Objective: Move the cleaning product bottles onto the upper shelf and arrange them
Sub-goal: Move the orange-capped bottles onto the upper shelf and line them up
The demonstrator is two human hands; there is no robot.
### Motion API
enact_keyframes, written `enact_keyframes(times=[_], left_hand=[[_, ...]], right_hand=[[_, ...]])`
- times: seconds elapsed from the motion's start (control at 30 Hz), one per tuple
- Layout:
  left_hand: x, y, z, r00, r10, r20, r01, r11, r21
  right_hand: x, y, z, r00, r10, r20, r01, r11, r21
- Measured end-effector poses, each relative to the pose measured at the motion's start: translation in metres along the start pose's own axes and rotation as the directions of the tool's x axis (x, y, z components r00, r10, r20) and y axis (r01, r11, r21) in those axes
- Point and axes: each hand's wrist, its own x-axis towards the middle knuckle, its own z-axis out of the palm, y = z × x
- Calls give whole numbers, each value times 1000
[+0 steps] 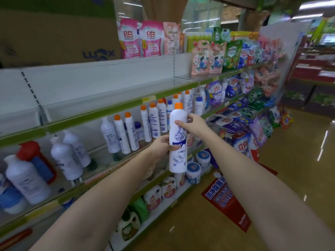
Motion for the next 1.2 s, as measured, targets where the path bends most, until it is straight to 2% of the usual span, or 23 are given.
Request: enact_keyframes(times=[0.1, 0.2, 0.4, 0.6, 0.77, 0.9, 1.2], left_hand=[[-27, 8, -38, 998, 38, -46, -42, 995, -87], [-52, 14, -84, 991, 84, -106, -91, 993, -70], [-127, 12, -203, 968, 59, -243, -75, 995, -58], [-212, 25, -305, 915, 170, -367, -215, 973, -85], [-277, 36, -382, 804, 236, -546, -337, 937, -92], [-335, 45, -436, 703, 254, -664, -357, 934, -21], [-429, 39, -524, 559, 320, -765, -409, 909, 82]], right_hand=[[-4, -36, 31, 994, -86, 66, 82, 995, 53], [-9, -70, 77, 990, -140, 24, 135, 982, 134], [-36, -152, 188, 978, -206, -8, 202, 949, 243], [-67, -254, 272, 948, -318, 17, 302, 913, 274], [-95, -338, 336, 919, -394, 7, 367, 863, 347], [-116, -389, 390, 915, -404, 10, 360, 826, 433], [-156, -468, 485, 832, -523, 183, 372, 772, 515]])
